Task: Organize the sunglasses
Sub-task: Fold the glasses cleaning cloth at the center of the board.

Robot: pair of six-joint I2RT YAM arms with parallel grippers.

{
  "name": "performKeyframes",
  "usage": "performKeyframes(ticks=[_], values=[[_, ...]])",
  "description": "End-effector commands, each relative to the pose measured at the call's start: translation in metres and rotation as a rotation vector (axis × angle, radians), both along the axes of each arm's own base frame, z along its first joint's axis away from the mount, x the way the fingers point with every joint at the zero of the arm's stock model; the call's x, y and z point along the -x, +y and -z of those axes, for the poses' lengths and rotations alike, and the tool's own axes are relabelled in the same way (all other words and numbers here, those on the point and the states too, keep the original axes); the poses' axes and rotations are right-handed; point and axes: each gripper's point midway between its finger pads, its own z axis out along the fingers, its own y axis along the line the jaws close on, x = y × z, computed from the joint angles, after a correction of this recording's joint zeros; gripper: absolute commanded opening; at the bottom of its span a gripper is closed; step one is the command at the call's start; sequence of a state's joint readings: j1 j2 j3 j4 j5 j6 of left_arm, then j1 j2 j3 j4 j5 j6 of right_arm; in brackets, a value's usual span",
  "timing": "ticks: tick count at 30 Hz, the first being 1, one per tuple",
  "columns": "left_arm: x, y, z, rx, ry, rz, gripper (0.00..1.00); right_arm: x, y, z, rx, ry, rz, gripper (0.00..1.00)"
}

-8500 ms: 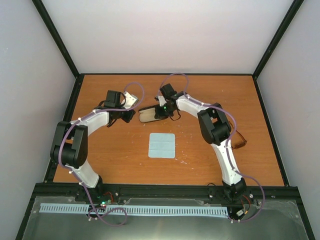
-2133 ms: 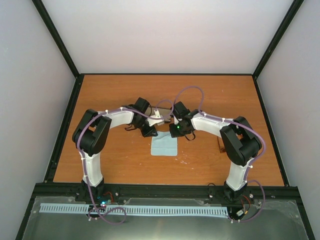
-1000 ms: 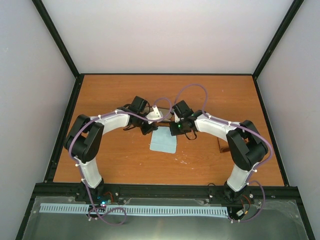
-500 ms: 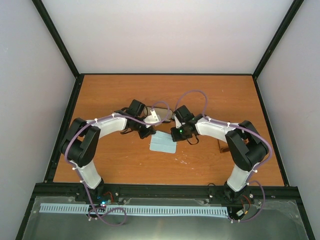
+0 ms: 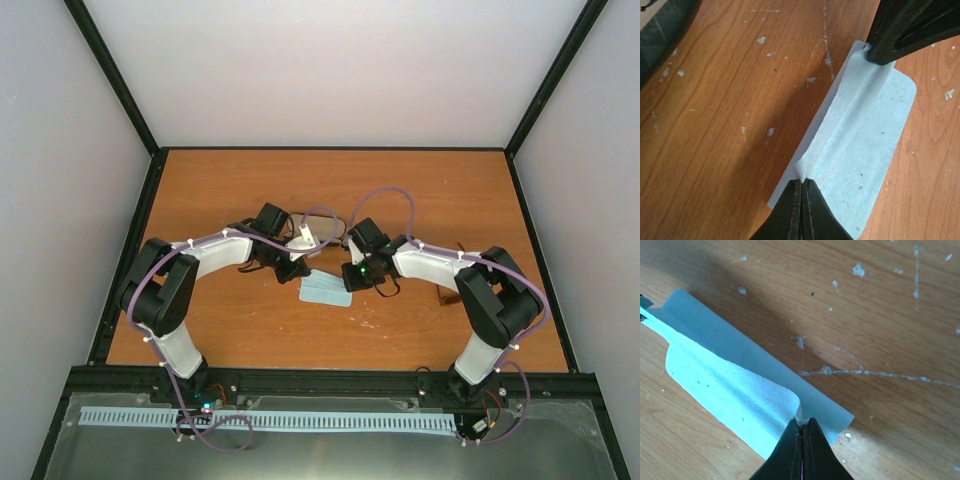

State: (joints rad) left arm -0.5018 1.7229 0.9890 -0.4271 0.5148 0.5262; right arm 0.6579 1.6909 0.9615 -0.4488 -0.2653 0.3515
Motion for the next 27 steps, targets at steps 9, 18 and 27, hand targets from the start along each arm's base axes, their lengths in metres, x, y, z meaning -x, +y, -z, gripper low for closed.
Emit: performKeyframes(ticks=[9, 18, 27], values=[[0.024, -0.004, -0.006, 0.037, 0.061, 0.064, 0.1, 0.021, 0.011, 0.005, -0.025, 0.02, -0.055, 0.08], [0.032, -0.002, -0.01, 0.048, 0.063, 0.077, 0.12, 0.029, 0.011, 0.002, -0.028, 0.033, -0.058, 0.1], [0.033, 0.0, -0.015, 0.059, 0.046, 0.052, 0.12, 0.044, 0.007, 0.002, -0.043, 0.06, -0.071, 0.12]])
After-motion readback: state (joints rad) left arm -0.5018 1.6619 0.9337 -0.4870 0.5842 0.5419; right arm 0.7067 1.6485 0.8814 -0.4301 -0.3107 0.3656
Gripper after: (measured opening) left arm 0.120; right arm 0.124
